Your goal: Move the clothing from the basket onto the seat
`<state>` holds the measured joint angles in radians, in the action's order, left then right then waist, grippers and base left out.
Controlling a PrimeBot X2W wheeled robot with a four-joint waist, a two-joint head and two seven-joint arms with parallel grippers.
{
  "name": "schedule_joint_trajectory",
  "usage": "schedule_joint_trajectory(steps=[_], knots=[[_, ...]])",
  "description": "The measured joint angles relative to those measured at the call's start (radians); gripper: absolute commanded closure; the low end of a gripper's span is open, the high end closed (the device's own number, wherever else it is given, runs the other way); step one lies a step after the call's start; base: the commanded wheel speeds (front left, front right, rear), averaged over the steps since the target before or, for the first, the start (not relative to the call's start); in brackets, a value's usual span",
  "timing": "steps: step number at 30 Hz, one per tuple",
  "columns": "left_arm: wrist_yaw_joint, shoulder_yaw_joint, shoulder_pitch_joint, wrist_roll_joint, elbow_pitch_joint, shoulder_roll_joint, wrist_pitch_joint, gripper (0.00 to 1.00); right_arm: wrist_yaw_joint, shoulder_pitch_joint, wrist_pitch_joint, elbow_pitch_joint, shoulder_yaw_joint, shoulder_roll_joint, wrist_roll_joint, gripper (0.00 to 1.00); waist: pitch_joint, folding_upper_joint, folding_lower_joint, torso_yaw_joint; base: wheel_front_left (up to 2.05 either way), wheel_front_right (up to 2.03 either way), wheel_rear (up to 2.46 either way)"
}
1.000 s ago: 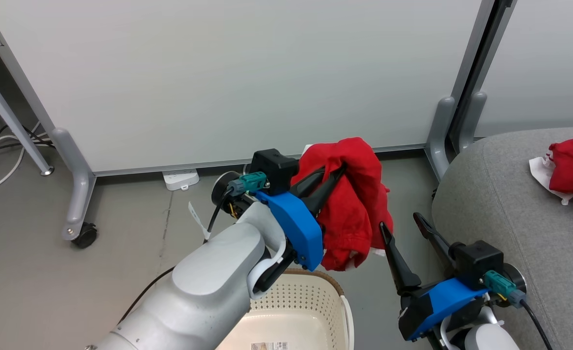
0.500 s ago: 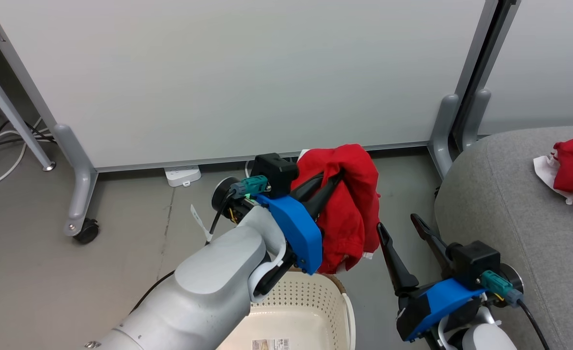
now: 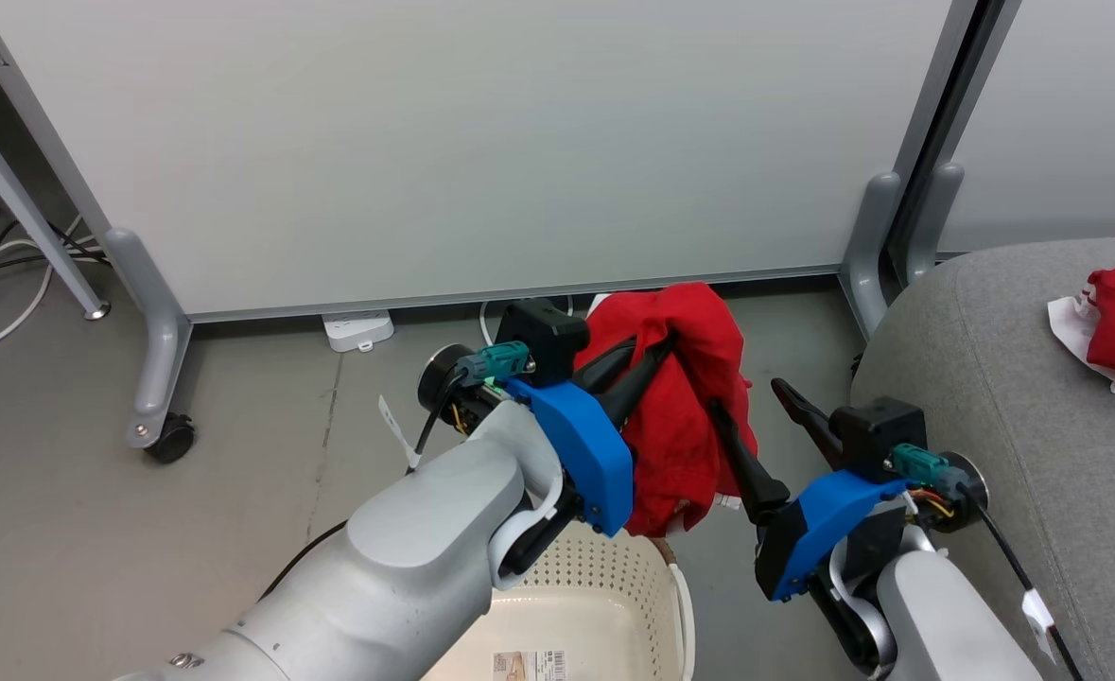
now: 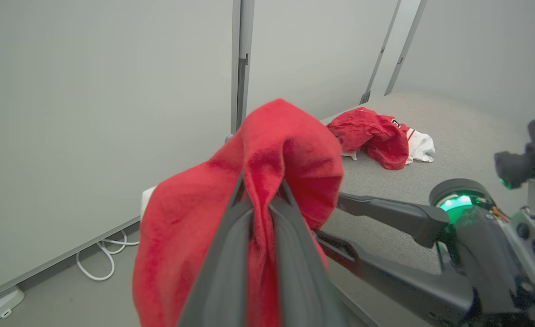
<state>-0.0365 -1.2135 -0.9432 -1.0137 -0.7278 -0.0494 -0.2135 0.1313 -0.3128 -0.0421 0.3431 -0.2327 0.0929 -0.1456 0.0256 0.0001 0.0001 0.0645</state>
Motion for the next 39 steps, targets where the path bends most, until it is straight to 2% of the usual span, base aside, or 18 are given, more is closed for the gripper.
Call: schedule_joint_trajectory(steps=[12,13,14,15,23,39], knots=[[0.0,-0.039,0.003,-0.033,0.01,0.0,-0.01,1.0,0.0,-0.19,0.043,0.273,-0.146,0.013,-0.122,0.0,-0.019,0.0,0.0,0.003,0.0,0.0,0.0],[0.0,-0.041,0.004,-0.034,0.011,0.0,-0.01,1.0,0.0,-0.203,0.044,0.295,-0.157,0.013,-0.133,0.19,-0.021,0.0,0.0,0.003,0.0,0.0,0.0],[0.0,-0.044,0.004,-0.035,0.011,0.0,-0.01,1.0,0.0,-0.213,0.049,0.312,-0.167,0.012,-0.145,0.69,-0.023,0.0,0.0,0.003,0.0,0.0,0.0],[0.0,-0.046,0.005,-0.037,0.012,0.0,-0.01,1.0,0.0,-0.222,0.055,0.33,-0.176,0.012,-0.153,1.0,-0.025,0.0,0.0,0.003,0.0,0.0,0.0],[0.002,-0.055,0.009,-0.052,0.013,0.0,-0.012,1.0,0.0,-0.258,0.098,0.415,-0.249,0.015,-0.22,1.0,-0.035,0.0,-0.0002,-0.001,0.0,0.0,0.0],[0.003,-0.063,0.008,-0.077,0.002,0.0,-0.014,1.0,0.0,-0.287,0.149,0.486,-0.325,0.03,-0.294,1.0,-0.029,0.0,-0.0002,-0.02,0.0,0.0,0.0]])
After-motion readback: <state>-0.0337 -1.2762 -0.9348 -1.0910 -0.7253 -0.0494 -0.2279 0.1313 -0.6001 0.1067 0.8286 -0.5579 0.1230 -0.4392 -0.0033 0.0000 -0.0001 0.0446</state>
